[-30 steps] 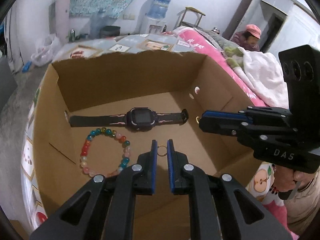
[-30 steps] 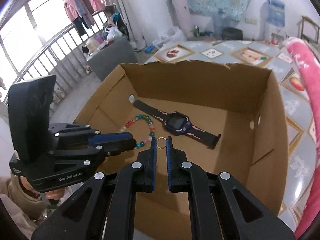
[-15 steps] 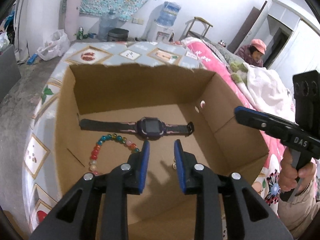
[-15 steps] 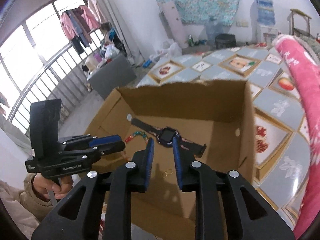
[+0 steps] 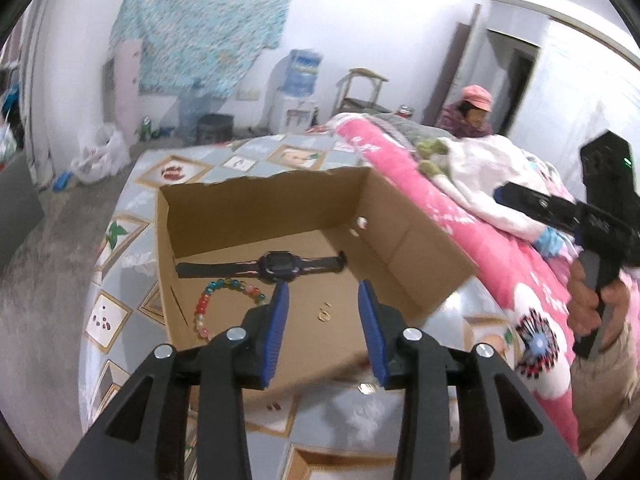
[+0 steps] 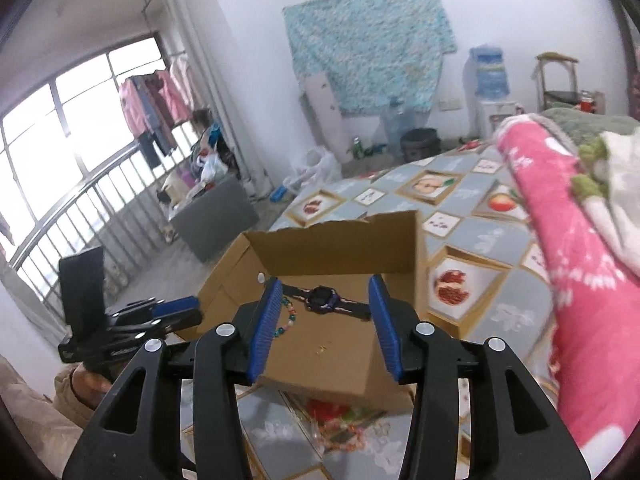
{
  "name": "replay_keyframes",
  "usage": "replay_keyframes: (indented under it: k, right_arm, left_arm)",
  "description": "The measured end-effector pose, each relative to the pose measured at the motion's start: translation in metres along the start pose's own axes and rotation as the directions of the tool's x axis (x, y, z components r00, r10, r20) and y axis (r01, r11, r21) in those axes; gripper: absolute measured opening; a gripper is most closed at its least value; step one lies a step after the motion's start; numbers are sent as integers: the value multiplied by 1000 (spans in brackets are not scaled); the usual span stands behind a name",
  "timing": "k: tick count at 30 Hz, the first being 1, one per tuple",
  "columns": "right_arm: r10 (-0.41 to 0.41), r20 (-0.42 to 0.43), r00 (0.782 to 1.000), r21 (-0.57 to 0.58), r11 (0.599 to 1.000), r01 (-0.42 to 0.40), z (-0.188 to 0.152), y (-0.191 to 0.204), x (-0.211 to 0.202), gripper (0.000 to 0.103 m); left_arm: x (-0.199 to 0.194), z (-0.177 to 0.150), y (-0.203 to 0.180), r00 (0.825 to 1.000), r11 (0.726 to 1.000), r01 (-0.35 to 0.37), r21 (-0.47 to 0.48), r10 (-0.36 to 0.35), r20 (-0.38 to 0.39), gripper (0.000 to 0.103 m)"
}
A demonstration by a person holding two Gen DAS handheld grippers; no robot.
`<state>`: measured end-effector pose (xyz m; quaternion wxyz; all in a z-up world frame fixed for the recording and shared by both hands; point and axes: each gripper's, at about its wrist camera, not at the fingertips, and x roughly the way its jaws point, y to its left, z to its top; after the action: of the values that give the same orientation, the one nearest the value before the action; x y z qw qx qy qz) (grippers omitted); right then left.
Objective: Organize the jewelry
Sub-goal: 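Carry the gold ring with the left gripper into the box and open, then move the left gripper back to the small silver rectangular charm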
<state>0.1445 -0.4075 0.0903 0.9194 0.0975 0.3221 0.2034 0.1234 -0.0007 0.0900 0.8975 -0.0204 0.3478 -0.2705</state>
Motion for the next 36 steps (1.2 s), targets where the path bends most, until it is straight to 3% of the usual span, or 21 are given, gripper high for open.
replay_keyframes:
  k: [6,12,14,18,26,31,36]
  right_arm:
    - [-21,-45,999,76,997,24,-34,-13,-10,42]
    - [33,-163,986,165,986,-6,-65,-21,19,20]
    - [40,-210,977,175,985,-2,-71,-21,37,18]
    - [63,-255,965,209,978,-9,-74,-27,59,16]
    - [88,-212,973,230,972,-38,-59,-35,69,16]
    - [79,-208,975,227,973,-30,-62,-38,69,18]
    - [54,-281,958,182,983,-2,-88,-31,68,20]
  left_arm:
    - [-12,-30,-30,997,994,72,83,-68,-44,40]
    - [18,-62,-38,989,995,80,66,-70,-132,40]
    - [34,-68,-36,986,996,41,73,-29,-163,40]
    - [54,-70,-27,983,999,2,51,7,-186,40]
    - [63,-59,-18,987,998,-19,53,27,-157,40]
    - [70,-59,-21,989,999,-15,49,22,-144,40]
    - [82,-76,-37,979,995,24,95,-4,-204,40]
